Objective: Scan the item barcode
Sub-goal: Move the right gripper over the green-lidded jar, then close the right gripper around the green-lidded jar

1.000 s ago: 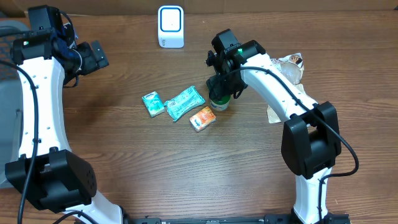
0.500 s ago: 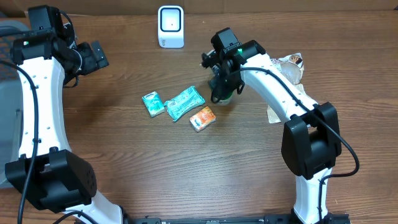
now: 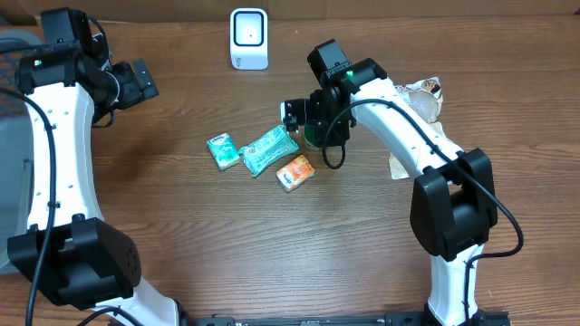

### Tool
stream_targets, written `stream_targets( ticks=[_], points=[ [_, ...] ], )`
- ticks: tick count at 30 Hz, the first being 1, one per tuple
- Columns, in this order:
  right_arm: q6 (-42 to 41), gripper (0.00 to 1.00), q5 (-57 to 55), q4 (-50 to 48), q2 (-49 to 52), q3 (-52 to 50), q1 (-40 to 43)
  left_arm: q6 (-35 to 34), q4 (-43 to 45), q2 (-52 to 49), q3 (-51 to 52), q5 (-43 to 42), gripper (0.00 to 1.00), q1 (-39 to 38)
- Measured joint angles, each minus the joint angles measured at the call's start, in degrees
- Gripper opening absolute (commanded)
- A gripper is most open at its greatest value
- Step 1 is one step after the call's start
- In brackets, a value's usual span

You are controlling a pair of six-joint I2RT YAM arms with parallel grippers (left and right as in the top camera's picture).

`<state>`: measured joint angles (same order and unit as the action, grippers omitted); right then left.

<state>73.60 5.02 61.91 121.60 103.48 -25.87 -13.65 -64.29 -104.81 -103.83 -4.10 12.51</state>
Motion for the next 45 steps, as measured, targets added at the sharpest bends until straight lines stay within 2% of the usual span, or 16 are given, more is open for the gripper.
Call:
stream_targets(
  ticks=[1, 2, 7, 12, 17, 20, 23, 26, 29, 33, 37, 41, 42, 45],
  points=[
    [0.70, 0.82, -0.04, 0.00, 0.00, 0.00, 0.02, 0.00, 0.00, 0.00, 0.00, -0.02, 1.00, 0.00],
    [1.90, 1.00, -0.15, -0.02, 0.00, 0.00, 0.07, 0.00, 0.00, 0.00, 0.00, -0.02, 0.99, 0.00],
    [2.84, 1.00, -0.57, -0.35, 0.00, 0.00, 0.22, 0.00, 0.00, 0.00, 0.00, -0.02, 0.99, 0.00],
    [-8.72, 1.00, -0.68, -1.09, 0.07, 2.29, 0.28, 0.00, 0.00, 0.00, 0.00, -0.02, 1.00, 0.00],
    [-38.29, 1.00, 0.57, -2.73, 0.07, 7.89, 0.28, 0.00, 0.02, 0.00, 0.00, -0.02, 0.99, 0.00],
    [-54.25, 1.00, 2.82, 0.13, 0.07, 8.28, 0.28, 0.00, 0.00, 0.00, 0.00, -0.02, 1.00, 0.00],
    [-66.07, 1.00, 5.18, 2.10, 0.09, 8.13, 0.28, 0.00, 0.00, 0.00, 0.00, -0.02, 1.00, 0.02],
    [-85.29, 1.00, 3.87, 4.70, 0.09, 7.61, 0.28, 0.00, 0.00, 0.00, 0.00, 0.00, 0.99, 0.00],
    [-98.79, 1.00, 0.72, 4.39, 0.09, 5.62, 0.33, 0.00, 0.02, 0.00, 0.00, -0.02, 1.00, 0.00],
    [-110.36, 1.00, -2.23, 0.15, 0.07, 1.86, 0.33, 0.00, 0.00, 0.00, 0.00, -0.02, 1.00, 0.00],
    [-115.78, 0.94, -3.41, -0.96, 0.09, -1.03, 0.33, 0.00, 0.02, 0.00, 0.00, 0.00, 1.00, 0.00],
    [-118.07, 0.80, -3.91, -1.18, 0.09, -1.53, 0.35, 0.00, 0.00, 0.00, 0.00, 0.00, 1.00, 0.00],
    [-118.27, 0.72, -3.96, -1.27, 0.09, -1.53, 0.33, 0.00, 0.02, 0.00, 0.00, 0.00, 1.00, 0.00],
    [-117.42, 0.67, -3.89, -1.33, 0.09, -1.53, 0.33, 0.00, 0.00, 0.00, 0.00, -0.02, 1.00, 0.00]
  ],
)
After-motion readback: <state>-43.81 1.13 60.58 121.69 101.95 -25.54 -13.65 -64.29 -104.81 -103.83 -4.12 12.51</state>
